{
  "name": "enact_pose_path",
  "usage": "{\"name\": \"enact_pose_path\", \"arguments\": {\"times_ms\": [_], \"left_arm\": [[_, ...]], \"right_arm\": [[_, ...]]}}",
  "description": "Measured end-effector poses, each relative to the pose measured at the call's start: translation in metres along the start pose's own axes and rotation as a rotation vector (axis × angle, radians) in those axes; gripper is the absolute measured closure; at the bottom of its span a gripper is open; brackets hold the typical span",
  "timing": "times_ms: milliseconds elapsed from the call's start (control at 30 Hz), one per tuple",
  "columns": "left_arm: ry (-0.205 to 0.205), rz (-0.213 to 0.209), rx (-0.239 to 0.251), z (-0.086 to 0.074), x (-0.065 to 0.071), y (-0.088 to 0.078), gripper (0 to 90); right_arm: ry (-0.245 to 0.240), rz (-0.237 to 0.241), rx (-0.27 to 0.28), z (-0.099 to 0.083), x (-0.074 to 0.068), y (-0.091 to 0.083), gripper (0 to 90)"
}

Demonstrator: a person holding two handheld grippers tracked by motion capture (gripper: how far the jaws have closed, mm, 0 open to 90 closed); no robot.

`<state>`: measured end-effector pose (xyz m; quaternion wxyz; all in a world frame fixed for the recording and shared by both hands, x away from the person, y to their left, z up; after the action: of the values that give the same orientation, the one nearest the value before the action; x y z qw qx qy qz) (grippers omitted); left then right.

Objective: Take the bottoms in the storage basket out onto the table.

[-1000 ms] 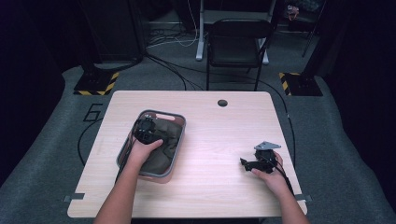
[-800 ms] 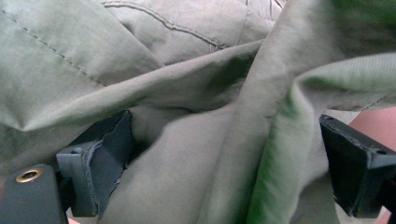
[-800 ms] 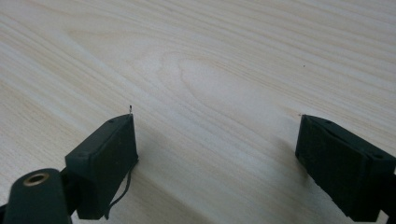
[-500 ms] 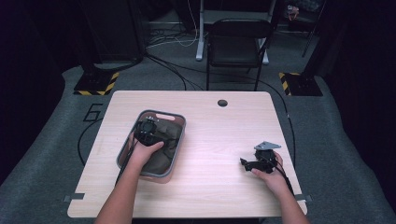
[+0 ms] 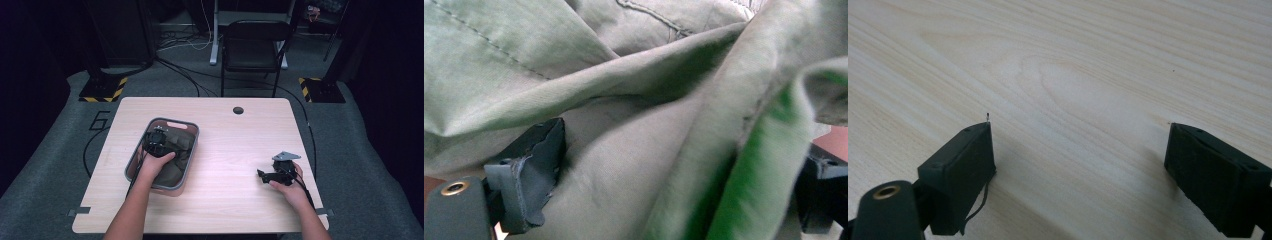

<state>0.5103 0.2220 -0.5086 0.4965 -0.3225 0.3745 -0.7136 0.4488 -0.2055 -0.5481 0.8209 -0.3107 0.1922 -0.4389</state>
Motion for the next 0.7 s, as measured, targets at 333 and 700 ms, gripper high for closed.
{"name": "enact_pose_path", "arguments": {"times_ms": [333, 700], "left_arm": [[0.065, 0.043, -0.04, -0.0029, 0.0065, 0.0051, 6.8], [0.074, 0.043, -0.073, -0.0039, 0.0056, 0.0076, 7.1]], "right_arm": [[0.0, 0.0, 0.0, 0.0, 0.0, 0.0, 11.8], [-0.001, 0.0, 0.001, 0.0001, 0.0, 0.0002, 11.8]]}}
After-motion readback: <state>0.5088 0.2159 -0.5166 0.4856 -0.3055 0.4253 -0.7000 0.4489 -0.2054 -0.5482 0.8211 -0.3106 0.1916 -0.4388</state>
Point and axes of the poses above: each handheld gripper's, and its own axes: y roughly forward along the jaws, z roughly out of its top, x roughly to its right, the point moved 3 cm from there along y, roughly forward along the jaws, and after that the axes turned 3 degrees about z, right-handed, at the moved point
